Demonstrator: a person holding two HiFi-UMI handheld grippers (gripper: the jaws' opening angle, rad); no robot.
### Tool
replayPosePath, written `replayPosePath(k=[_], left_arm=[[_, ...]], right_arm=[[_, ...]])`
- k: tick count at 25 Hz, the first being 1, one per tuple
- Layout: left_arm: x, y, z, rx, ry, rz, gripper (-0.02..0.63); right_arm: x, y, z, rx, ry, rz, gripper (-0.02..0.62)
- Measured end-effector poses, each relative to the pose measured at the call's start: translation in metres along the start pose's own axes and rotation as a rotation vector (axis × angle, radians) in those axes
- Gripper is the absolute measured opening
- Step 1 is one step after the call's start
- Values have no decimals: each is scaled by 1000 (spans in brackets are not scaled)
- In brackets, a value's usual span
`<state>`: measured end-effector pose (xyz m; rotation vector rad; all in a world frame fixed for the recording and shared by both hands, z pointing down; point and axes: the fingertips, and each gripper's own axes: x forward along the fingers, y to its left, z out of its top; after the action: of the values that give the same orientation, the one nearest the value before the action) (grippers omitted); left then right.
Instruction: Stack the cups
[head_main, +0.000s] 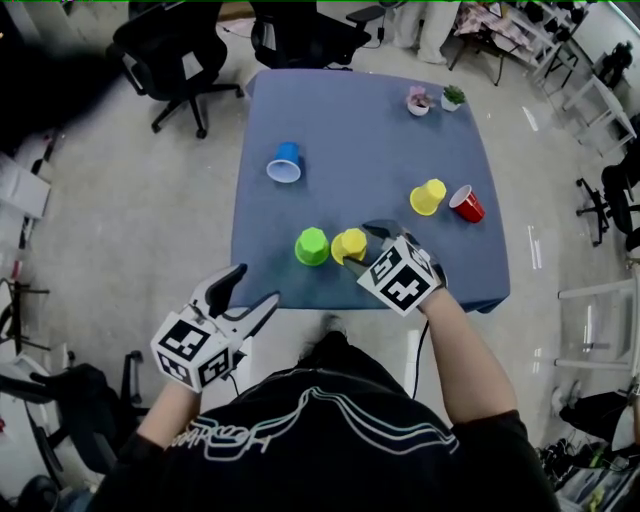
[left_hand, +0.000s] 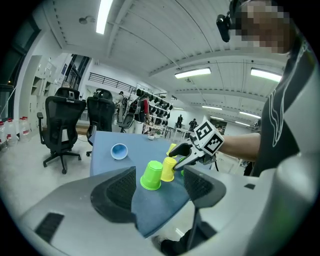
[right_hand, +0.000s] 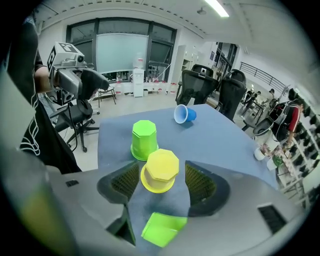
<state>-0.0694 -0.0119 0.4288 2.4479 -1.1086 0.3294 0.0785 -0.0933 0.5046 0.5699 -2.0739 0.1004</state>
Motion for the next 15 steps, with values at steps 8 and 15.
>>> replayPosePath(k=[8, 15], left_arm=[[10, -10, 4, 20, 6, -43, 311], [19, -21, -3, 41, 27, -80, 311]], right_arm=[[-48, 0, -30, 17, -56, -86, 290], [-59, 20, -74, -193, 0, -143, 290]])
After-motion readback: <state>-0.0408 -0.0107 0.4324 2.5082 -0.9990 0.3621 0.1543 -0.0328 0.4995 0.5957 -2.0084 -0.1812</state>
